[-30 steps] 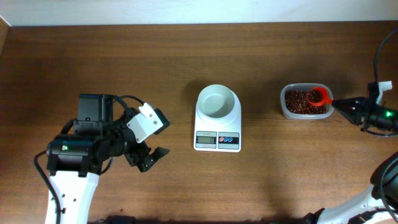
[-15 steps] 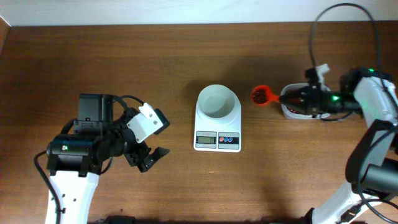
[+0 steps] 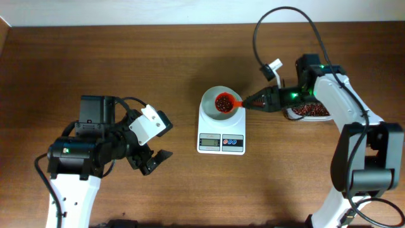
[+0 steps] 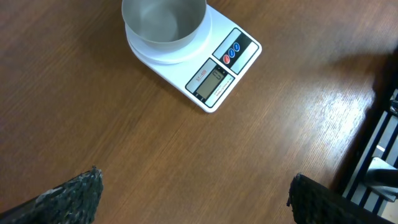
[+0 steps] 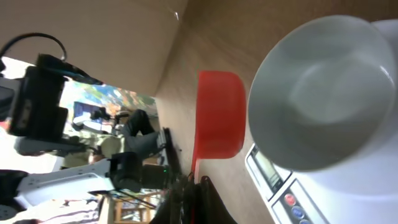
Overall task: Scoop and weigh 50g on scale
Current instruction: 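Carry the filled scoop with the right gripper over the white bowl, then tilt the scoop to pour beans into the bowl on the scale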
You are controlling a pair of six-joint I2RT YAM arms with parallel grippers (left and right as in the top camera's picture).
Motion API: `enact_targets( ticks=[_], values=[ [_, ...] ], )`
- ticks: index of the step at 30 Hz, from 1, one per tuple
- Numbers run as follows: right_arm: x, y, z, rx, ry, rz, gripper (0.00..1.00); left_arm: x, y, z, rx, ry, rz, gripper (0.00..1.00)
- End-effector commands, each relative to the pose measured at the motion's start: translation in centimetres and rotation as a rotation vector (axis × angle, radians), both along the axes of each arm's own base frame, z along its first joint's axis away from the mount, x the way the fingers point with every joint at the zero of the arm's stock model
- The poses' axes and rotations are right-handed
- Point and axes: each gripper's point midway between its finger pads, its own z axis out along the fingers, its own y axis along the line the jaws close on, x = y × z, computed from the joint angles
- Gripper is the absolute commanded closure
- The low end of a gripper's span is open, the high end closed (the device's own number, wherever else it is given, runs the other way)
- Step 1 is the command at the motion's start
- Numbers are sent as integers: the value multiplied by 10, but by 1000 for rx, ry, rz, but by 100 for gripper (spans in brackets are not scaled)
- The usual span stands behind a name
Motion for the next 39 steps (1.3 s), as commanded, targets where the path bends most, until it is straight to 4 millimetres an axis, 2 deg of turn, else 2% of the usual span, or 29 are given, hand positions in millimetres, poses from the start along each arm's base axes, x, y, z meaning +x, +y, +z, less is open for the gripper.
enact_targets(
  ticks=[1,4,5,7,8,14,20,22,24,26,28,30,32,33,34,35,37,38,39],
  values=[
    [3,9,-10,-65,-57,29,96,0,-1,4,-11,-14,-13,1],
    [11,8,-21,-134,-115,30,96,0,-1,4,-11,-14,-13,1],
    [18,3,-30,-198,-158,23,96,0,-1,4,-11,-14,-13,1],
    [23,3,-31,-209,-198,21,96,0,-1,4,-11,-14,-13,1],
    [27,3,-31,-208,-271,41,96,0,-1,4,-11,-14,-13,1],
    [27,2,-32,-217,-444,115,96,0,-1,4,-11,-14,-13,1],
    [33,2,-31,-218,-476,110,96,0,-1,4,-11,-14,-13,1],
    [30,7,-23,-159,-496,118,96,0,-1,4,-11,-14,-13,1],
    [38,3,-29,-211,-502,100,96,0,-1,4,-11,-14,-13,1],
    [30,7,-21,-151,-513,124,96,0,-1,4,-11,-14,-13,1],
    [37,2,-30,-217,-501,106,96,0,-1,4,-11,-14,-13,1],
    [24,9,-18,-126,-543,152,96,0,-1,4,-11,-14,-13,1],
    [31,5,-26,-184,-498,120,96,0,-1,4,-11,-14,-13,1],
    [25,8,-18,-133,-524,141,96,0,-1,4,-11,-14,-13,1],
    [29,7,-22,-160,-551,142,96,0,-1,4,-11,-14,-13,1],
    [34,3,-28,-206,-498,109,96,0,-1,4,-11,-14,-13,1],
    [29,6,-21,-162,-540,135,96,0,-1,4,-11,-14,-13,1],
    [38,0,-30,-239,-497,96,96,0,-1,4,-11,-14,-13,1],
    [36,2,-28,-222,-476,92,96,0,-1,4,-11,-14,-13,1]
  ],
)
